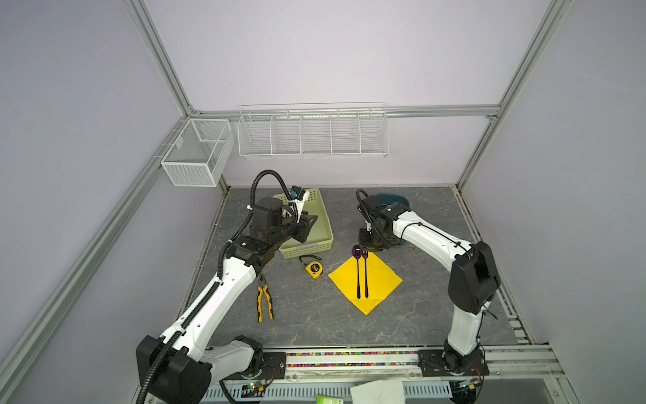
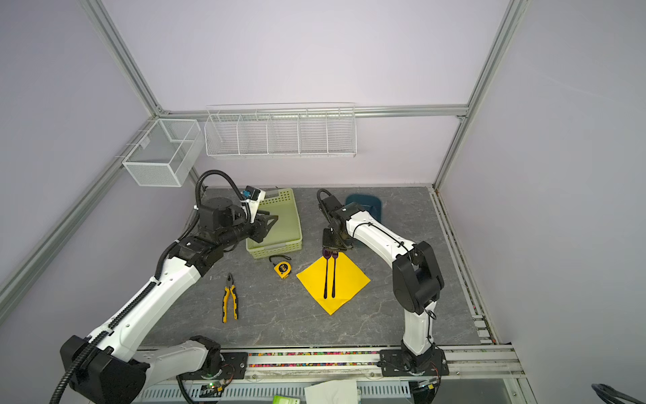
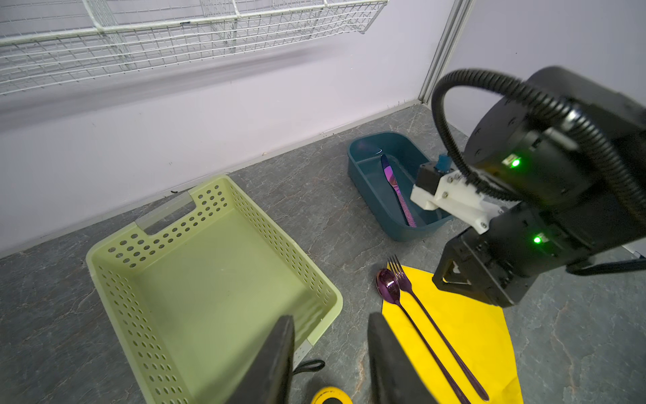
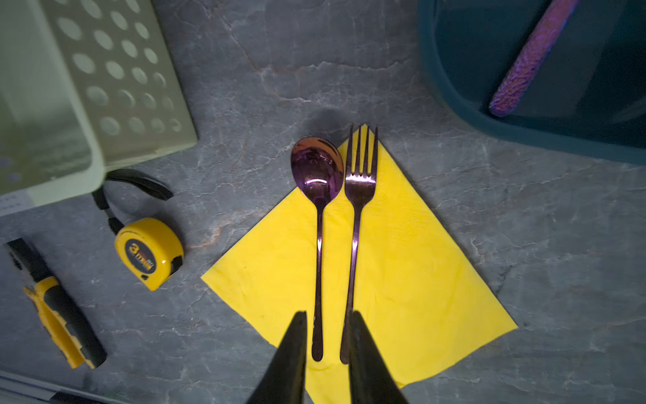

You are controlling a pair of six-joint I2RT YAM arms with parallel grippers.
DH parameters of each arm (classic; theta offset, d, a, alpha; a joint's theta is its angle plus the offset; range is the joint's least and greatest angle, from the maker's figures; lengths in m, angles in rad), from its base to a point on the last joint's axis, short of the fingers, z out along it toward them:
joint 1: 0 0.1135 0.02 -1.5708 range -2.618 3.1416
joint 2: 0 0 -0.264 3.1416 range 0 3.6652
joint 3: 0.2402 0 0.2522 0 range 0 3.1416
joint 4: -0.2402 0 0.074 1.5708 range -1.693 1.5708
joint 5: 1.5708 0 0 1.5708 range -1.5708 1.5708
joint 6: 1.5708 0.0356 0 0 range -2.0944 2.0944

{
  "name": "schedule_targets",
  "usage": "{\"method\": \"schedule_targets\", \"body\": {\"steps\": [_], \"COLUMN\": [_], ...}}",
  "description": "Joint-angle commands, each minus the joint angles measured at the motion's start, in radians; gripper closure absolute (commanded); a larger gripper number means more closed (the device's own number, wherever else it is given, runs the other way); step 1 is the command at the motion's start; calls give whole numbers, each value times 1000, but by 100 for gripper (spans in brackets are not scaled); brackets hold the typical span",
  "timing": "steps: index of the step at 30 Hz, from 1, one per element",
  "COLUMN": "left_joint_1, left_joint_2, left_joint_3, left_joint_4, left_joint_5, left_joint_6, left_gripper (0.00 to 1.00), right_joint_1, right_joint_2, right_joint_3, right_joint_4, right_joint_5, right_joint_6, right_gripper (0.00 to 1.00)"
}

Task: Place the utensils on the paper napkin and roll it up
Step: 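Move the right gripper over the teal tub above the purple knife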

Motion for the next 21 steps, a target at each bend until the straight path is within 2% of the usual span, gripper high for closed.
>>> {"method": "schedule_targets", "body": {"steps": [1,11,21], "left_joint_1": [1,2,1], "left_joint_2": [-13,-7,15], "left_joint_3": [-7,-11,-15], "left_joint_4": [0,1,3], "left_joint_5": [-5,-16,-21], "left_joint_6": [13,16,22], "left_gripper": [64,64,64], "right_joint_1": [-25,-169,-295], "right_joint_2": [-23,18,179], "right_joint_3": [64,123,214], "right_joint_4": [-89,-113,-101], "right_joint_5": [38,50,28], "right_joint_6": [-44,-119,-165], "right_gripper": [75,75,75]}}
